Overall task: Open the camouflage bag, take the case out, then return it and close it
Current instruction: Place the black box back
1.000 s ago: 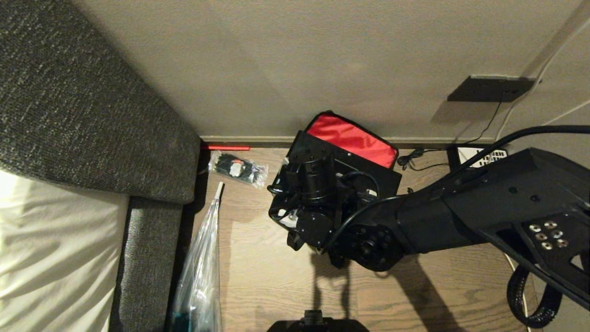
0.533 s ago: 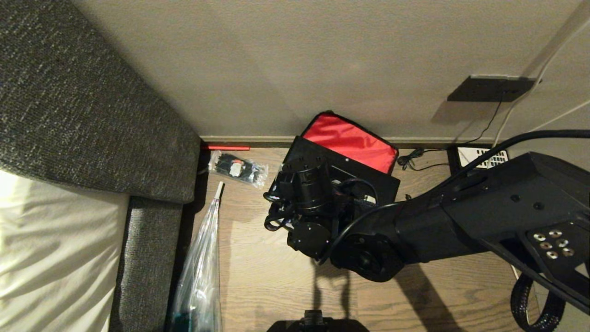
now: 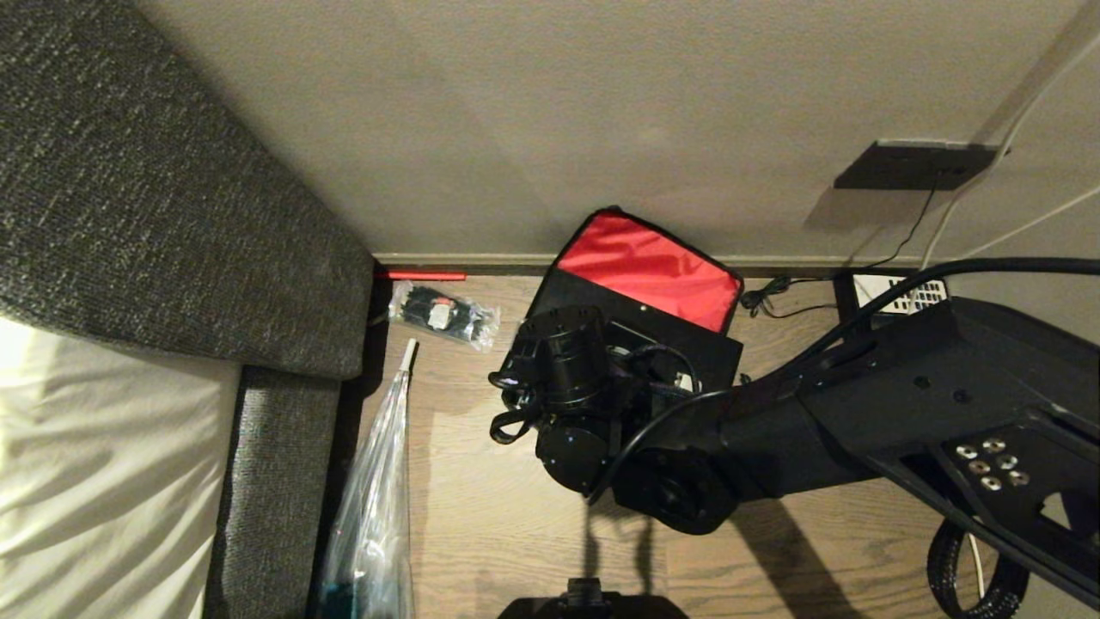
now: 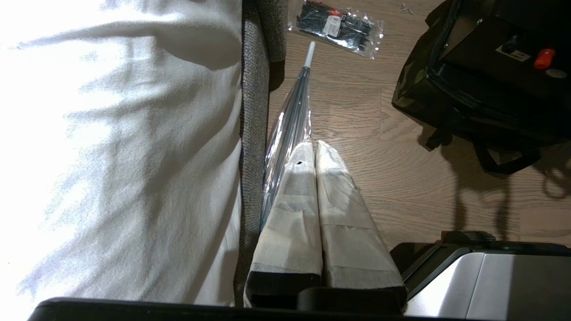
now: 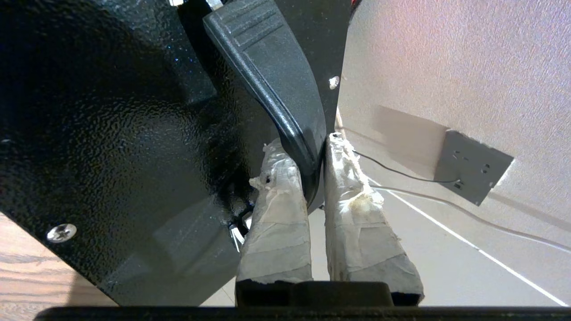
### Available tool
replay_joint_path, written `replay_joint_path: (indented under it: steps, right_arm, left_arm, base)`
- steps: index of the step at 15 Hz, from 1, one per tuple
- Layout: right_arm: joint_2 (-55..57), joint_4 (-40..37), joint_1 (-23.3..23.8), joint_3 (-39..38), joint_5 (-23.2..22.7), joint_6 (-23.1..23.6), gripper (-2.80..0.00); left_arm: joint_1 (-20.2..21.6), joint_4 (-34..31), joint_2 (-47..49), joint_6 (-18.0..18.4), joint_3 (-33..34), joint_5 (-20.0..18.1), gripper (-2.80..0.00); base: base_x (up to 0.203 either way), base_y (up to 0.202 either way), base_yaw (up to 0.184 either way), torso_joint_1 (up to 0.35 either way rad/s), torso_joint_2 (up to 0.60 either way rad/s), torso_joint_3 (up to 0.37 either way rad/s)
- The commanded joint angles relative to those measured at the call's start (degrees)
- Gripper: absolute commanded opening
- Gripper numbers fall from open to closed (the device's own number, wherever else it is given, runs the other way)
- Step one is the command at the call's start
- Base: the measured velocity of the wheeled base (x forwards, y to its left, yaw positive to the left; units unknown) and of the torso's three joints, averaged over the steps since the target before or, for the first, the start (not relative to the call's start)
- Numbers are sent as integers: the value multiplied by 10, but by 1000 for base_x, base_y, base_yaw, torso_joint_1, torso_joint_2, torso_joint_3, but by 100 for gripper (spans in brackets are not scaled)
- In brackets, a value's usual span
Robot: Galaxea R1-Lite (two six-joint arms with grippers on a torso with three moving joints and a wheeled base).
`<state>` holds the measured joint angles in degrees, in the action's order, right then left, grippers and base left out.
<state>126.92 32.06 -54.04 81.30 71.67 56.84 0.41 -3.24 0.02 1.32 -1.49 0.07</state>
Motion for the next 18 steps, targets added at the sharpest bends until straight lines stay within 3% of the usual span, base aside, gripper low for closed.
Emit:
replay_joint_path:
  steps: [1,18]
  right_arm:
    - [12,2,-1,3,3,3,-280]
    - [27,-1,16,-19,3,-18,-280]
  left_arm:
    - [0,0,0,0,0,0,-280]
    - [0,0,0,0,0,0,-280]
  base:
    - [0,0,0,0,0,0]
    - [0,0,0,0,0,0]
